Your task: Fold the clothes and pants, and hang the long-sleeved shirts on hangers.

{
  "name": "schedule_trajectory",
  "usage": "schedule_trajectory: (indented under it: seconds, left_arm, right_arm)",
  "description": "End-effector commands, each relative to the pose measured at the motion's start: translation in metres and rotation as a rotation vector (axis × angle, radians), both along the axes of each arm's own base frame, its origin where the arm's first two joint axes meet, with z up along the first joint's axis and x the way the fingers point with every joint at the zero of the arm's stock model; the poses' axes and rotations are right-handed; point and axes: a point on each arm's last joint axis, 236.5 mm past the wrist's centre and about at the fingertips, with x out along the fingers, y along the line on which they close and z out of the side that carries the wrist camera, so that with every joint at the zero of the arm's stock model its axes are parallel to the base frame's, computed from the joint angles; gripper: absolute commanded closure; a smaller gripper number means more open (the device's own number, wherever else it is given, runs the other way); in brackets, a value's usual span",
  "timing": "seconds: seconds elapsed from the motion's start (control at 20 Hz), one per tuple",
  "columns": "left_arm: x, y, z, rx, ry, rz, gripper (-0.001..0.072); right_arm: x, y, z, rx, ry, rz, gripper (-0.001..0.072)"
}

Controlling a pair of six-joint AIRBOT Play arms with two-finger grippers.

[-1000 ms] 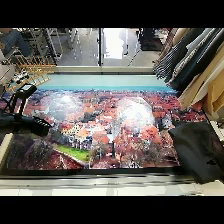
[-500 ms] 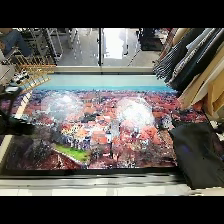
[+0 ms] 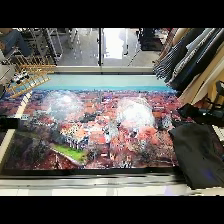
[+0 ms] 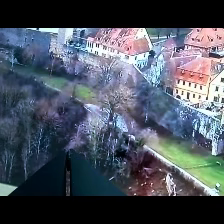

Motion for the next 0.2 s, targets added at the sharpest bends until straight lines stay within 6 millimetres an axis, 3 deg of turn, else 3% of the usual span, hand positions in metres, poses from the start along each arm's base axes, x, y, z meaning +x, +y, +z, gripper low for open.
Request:
schedule_trajectory:
  seconds: [0.0,0.15]
  left_arm:
    - [-0.0001,0.0028,0.0015,0.006,-0.007,0.011,0.0692]
    - [-0.0001,0.0028,0.0015,0.006,-0.007,0.011,0.0692]
  right_arm:
    - [0.0070,0.0124,0.0041,-0.031,-0.030,0.040,0.0117]
    - [0.0070,0.0124,0.0041,-0.031,-0.030,0.040,0.0117]
